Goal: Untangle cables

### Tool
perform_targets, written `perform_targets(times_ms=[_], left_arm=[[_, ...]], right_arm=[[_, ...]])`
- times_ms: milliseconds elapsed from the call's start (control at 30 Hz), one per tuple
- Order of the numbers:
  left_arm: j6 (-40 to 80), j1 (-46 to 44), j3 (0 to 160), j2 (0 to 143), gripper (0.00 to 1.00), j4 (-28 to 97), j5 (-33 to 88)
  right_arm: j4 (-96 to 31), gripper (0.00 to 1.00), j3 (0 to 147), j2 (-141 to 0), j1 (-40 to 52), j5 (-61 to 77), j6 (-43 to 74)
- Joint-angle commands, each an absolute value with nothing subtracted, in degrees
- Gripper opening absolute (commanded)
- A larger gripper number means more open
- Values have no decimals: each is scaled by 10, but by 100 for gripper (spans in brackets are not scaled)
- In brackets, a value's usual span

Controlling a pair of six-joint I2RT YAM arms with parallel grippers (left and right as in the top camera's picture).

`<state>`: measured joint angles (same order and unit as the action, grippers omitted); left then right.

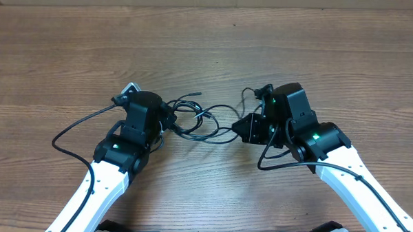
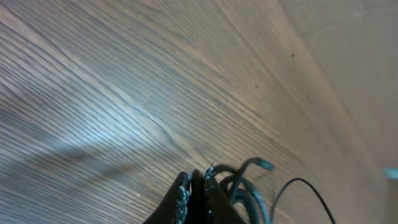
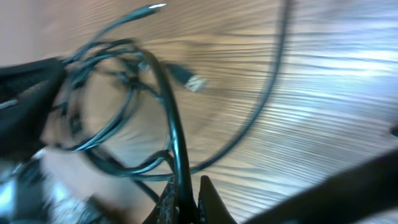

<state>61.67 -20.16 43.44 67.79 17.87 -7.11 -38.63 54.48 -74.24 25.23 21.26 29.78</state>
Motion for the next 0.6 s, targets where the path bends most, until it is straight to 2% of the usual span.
perform_targets(times_ms=[0, 33, 133, 267, 467, 567], left_arm=[[641, -195, 430, 681, 8, 163, -73], [616, -195, 430, 681, 8, 149, -52], [494, -195, 430, 681, 6, 91, 33], [390, -195, 430, 681, 4, 31, 156], [311, -195, 430, 681, 4, 29, 235], [308, -195, 430, 681, 4, 29, 259]], right_arm=[[-410, 4, 561, -725, 250, 74, 319], [-416, 9, 561, -725, 250, 63, 319], [-424, 37, 561, -726, 250, 60, 319], [-428, 56, 561, -726, 250, 61, 319], [-428, 71, 558, -728, 250, 66, 320], [-421, 73, 558, -728, 250, 112, 319]])
